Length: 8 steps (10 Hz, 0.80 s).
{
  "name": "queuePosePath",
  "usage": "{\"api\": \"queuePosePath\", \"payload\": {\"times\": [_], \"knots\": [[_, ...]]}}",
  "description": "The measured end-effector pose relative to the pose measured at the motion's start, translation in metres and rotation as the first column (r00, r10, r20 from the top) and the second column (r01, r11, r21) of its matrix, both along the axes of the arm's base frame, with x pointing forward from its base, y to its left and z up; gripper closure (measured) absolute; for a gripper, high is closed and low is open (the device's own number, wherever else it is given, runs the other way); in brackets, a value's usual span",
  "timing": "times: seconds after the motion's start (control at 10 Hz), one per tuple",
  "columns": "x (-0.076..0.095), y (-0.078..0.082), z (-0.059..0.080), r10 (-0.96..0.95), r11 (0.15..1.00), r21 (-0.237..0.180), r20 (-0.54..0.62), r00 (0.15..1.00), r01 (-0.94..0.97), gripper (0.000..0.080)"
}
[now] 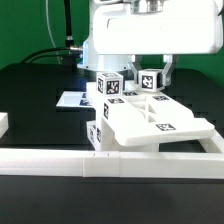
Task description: Assemble chair
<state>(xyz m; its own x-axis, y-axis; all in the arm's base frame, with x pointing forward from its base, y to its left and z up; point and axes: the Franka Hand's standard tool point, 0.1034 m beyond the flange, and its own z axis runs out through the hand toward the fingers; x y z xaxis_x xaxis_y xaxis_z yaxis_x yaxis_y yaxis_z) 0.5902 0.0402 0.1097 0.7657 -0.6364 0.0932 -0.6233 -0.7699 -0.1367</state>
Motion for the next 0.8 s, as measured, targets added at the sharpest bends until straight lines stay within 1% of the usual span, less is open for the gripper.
{"api": "queuePosePath", "payload": {"times": [0.1,0.4,0.5,0.6,0.8], "knots": [[0.0000,0.0001,0.0000,-0.036,0.999,0.006,-0.002,0.999,0.036,0.0534],[0.0002,0.0003,0.0000,-0.251,0.967,0.040,-0.017,0.968,0.251,0.0534],[0.0005,0.0000,-0.0003,-0.356,0.932,0.066,-0.027,0.934,0.357,0.0534],[0.0019,0.0008,-0.0002,-0.441,0.893,0.084,-0.035,0.897,0.443,0.0534],[0.0051,0.0008,-0.0001,-0.604,0.784,0.130,-0.069,0.794,0.607,0.0534]]}}
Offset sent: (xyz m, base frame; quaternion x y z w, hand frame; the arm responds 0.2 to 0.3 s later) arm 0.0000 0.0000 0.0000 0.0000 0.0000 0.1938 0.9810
